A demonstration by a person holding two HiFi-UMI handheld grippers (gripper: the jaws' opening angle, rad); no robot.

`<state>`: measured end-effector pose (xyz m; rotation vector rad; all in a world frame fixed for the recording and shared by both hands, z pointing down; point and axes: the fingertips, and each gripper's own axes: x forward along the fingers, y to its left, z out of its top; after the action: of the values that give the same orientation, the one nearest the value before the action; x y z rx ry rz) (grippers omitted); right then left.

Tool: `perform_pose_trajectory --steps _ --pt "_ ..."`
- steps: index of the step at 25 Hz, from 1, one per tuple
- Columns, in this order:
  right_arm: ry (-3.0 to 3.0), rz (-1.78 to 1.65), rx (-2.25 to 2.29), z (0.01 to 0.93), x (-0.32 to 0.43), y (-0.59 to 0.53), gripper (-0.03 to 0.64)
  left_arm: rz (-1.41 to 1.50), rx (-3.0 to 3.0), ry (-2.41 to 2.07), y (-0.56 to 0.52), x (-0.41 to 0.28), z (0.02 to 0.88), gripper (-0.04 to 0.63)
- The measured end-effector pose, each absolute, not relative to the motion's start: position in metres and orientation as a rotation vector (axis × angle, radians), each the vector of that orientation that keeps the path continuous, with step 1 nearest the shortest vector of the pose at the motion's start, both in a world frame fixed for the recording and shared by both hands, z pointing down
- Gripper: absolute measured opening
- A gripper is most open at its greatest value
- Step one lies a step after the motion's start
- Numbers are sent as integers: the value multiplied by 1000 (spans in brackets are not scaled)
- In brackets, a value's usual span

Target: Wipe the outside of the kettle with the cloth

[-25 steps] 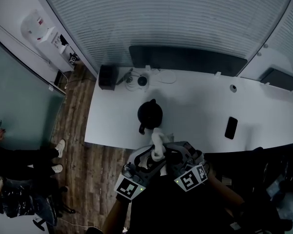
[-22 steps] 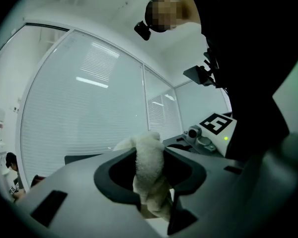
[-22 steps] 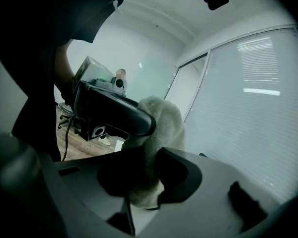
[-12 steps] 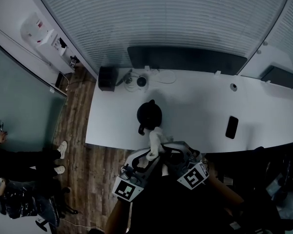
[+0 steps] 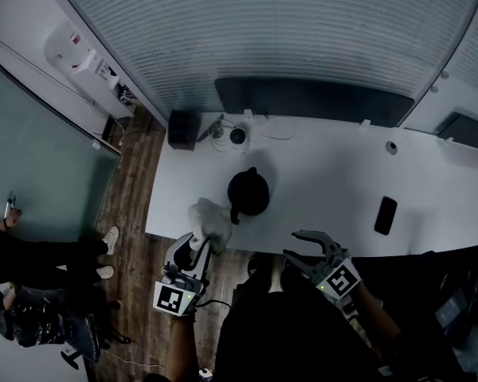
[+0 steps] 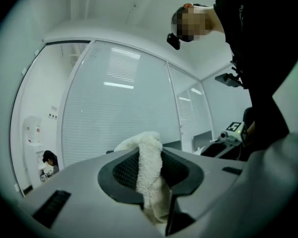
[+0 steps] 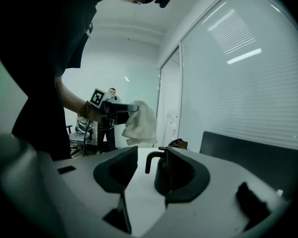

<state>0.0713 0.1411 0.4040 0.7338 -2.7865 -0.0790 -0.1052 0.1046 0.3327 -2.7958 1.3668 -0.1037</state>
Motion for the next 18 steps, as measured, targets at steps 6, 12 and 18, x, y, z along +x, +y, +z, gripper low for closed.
perform_pose_trajectory --steps 6,12,18 --pt "-2698 64 850 436 83 133 160 -244 -2754 1352 63 -140 392 110" --pt "-2564 173 952 456 60 132 160 -254 -2851 1173 4 -147 448 110" --pt "-2491 285 1171 457 9 100 160 -341 -2881 850 -28 -130 488 110"
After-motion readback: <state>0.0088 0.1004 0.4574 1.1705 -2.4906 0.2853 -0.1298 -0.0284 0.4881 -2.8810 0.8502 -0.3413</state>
